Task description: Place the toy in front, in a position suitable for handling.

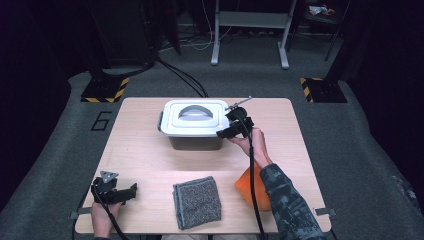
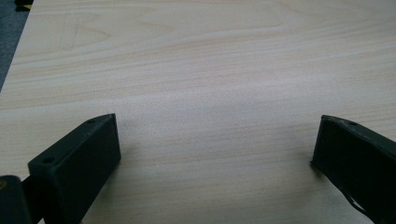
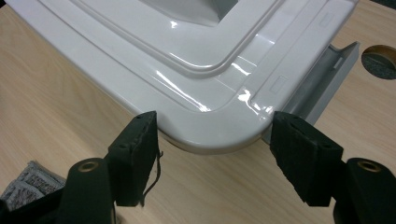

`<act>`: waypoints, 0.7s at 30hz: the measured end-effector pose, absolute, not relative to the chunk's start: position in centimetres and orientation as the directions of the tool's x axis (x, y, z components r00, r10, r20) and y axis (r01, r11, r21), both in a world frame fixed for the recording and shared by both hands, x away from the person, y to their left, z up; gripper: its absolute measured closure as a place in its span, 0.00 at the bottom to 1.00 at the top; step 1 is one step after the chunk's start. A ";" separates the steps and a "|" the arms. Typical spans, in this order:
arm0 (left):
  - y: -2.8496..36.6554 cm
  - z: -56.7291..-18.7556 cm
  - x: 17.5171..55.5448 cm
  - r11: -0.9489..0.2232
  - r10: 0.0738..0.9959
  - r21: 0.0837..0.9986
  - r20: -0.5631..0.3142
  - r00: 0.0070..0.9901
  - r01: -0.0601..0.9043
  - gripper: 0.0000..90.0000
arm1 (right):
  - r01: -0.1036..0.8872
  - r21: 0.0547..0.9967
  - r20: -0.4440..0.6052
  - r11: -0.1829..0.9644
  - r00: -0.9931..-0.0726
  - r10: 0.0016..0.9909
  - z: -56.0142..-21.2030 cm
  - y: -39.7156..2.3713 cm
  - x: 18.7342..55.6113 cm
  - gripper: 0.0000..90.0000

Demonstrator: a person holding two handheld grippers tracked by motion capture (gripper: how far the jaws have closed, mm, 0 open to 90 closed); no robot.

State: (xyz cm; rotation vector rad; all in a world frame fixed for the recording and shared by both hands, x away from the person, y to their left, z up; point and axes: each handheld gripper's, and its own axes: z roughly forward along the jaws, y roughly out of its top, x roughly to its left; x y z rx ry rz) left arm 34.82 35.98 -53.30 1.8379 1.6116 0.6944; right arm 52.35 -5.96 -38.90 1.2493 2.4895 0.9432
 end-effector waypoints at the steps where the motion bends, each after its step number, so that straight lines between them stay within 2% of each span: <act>1: 36.0 -53.3 34.8 -0.091 0.992 0.725 0.002 0.129 0.683 0.00 | 0.643 0.620 0.096 0.450 -0.631 0.770 -38.9 -5.7 52.5 0.36; 21: 36.0 -53.3 34.8 -0.091 0.992 0.725 0.002 0.130 0.683 0.00 | 0.656 0.624 0.116 0.425 -0.615 0.780 -39.4 -4.9 53.1 0.35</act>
